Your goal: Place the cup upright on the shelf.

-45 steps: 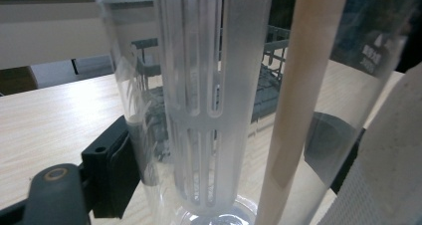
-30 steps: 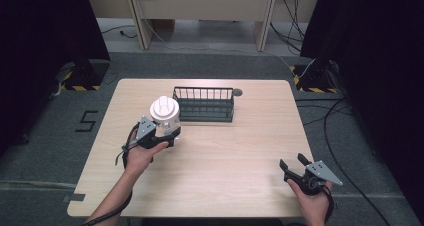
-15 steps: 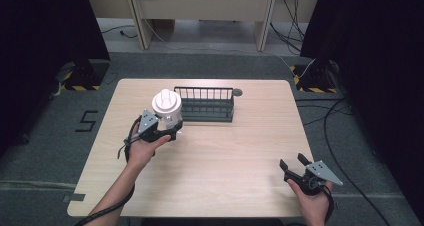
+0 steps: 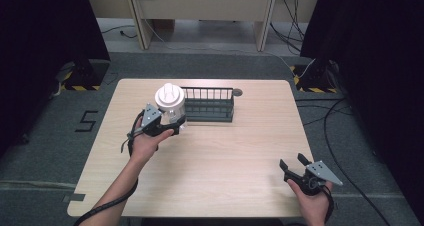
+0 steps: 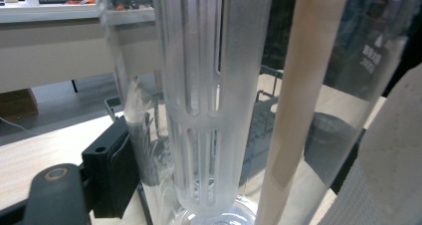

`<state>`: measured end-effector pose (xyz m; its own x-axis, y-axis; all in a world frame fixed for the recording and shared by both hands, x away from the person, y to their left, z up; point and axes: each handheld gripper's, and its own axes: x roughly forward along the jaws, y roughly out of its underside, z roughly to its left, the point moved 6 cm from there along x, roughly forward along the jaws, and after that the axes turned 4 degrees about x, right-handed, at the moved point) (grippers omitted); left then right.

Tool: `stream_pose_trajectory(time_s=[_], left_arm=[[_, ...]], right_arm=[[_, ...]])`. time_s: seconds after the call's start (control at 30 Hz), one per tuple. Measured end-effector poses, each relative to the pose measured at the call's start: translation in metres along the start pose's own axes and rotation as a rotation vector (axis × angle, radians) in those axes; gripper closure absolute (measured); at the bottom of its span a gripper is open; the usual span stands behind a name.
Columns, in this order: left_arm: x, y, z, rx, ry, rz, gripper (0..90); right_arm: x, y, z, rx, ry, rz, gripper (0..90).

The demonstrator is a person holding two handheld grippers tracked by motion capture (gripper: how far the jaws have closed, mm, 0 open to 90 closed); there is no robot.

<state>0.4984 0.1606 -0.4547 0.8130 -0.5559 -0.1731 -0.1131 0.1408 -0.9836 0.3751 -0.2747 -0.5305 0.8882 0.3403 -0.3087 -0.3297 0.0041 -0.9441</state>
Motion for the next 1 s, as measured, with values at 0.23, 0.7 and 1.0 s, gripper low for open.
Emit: stream_pose_trajectory(time_s=[0.23, 0.7, 1.0], left_arm=[[0.006, -0.009, -0.002, 0.003, 0.005, -0.011, 17.6], [0.019, -0.020, -0.006, 0.006, 0.011, -0.019, 17.6], [0.027, -0.028, -0.008, 0.013, 0.016, -0.020, 17.6]], right_arm=[[0.000, 0.000, 0.000, 0.002, -0.001, 0.000, 25.0], [0.000, 0.000, -0.001, -0.002, -0.001, -0.002, 25.0], [0.000, 0.000, 0.000, 0.005, -0.006, 0.001, 25.0]])
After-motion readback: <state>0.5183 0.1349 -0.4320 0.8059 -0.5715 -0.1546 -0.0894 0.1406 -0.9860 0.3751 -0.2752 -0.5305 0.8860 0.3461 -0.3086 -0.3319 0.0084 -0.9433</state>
